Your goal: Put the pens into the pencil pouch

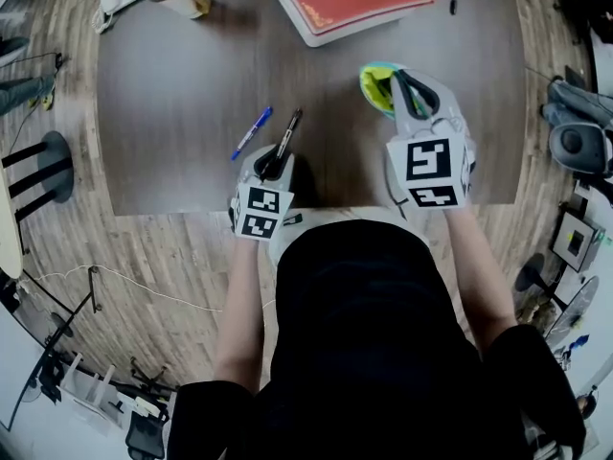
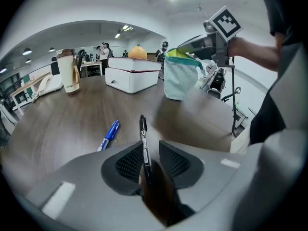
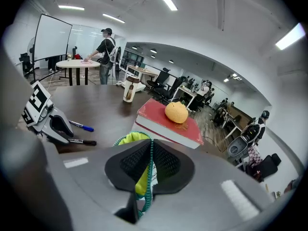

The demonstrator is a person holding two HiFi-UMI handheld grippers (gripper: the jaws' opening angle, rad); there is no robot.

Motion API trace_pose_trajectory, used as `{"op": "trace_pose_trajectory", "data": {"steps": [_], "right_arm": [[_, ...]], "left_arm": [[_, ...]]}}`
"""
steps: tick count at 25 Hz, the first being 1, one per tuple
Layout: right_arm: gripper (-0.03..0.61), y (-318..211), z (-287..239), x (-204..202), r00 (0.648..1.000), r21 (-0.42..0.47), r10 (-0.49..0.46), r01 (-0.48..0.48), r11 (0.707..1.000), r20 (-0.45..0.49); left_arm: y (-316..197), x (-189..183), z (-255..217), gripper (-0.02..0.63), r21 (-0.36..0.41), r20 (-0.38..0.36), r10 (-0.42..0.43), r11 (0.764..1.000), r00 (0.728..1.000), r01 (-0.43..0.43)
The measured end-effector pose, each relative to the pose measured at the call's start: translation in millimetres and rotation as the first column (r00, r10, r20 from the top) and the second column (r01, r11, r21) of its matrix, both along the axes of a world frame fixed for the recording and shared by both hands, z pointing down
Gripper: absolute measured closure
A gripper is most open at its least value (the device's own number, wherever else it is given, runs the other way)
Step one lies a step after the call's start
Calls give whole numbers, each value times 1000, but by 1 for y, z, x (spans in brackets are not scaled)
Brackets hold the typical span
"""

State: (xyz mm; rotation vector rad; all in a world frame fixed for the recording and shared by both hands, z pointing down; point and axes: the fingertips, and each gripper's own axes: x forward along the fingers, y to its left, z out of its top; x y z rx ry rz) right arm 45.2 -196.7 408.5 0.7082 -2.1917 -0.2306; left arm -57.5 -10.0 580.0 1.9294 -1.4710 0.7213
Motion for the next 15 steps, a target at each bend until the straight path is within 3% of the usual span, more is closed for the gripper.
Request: {"op": "trace_pose_trajectory", "data": {"steps": [15], "right_arm": [[557,4,-2,11,1000,-10,-16,16,1000,-2]], "left_arm": [[22,-5,14,514,-29,11,-83,996,996,84]]}}
